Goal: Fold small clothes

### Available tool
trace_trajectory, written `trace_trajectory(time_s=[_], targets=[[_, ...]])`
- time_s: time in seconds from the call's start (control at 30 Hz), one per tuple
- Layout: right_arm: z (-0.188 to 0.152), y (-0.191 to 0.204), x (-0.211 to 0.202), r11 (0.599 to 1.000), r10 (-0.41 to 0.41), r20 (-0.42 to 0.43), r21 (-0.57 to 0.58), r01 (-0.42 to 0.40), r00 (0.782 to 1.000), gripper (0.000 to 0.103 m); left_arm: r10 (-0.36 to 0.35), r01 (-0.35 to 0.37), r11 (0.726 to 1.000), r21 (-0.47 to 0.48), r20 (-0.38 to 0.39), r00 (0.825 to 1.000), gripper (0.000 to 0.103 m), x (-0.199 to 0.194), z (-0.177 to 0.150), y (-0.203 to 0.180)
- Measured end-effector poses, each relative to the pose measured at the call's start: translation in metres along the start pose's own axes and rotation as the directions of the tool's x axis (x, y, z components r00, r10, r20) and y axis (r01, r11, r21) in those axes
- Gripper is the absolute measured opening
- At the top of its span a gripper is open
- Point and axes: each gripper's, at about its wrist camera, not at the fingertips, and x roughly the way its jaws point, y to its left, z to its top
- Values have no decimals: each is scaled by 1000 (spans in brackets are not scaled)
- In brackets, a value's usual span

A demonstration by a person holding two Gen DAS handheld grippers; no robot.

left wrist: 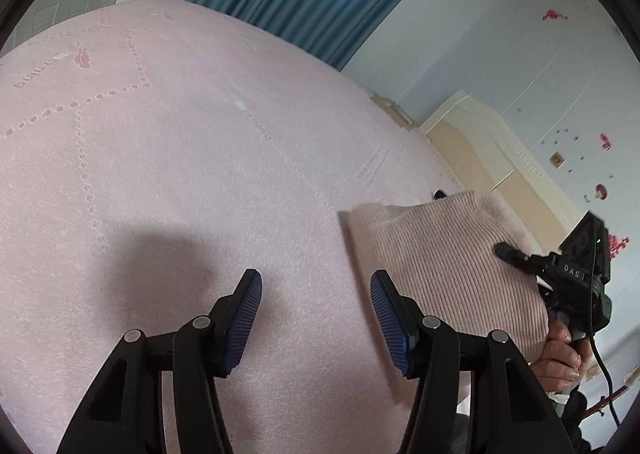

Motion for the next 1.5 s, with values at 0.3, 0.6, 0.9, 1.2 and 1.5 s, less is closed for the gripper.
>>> trace_trajectory(time_s=[0.3, 0.6, 0.9, 1.2, 1.5], targets=[[23, 89, 19, 997, 54, 9, -64, -54, 998, 28, 21, -22, 1000, 22, 34, 999, 54, -16, 2, 21], [11, 1, 137, 996, 31, -128, 86, -20, 991, 32, 92, -91, 994, 58, -20, 996, 54, 6, -13, 50], [-31, -19, 102, 996, -19, -95, -85, 11, 995, 38, 73, -51, 983, 175, -124, 990, 54, 24, -50, 33], [-91, -7, 64, 985, -4, -11, -175, 2, 1000, 41, 280, -218, 916, 336, -148, 949, 40, 53, -85, 1], [-100, -7, 65, 983, 60, -27, -171, -64, 998, 41, 275, -261, 951, 164, -65, 959, 7, 39, -69, 23]])
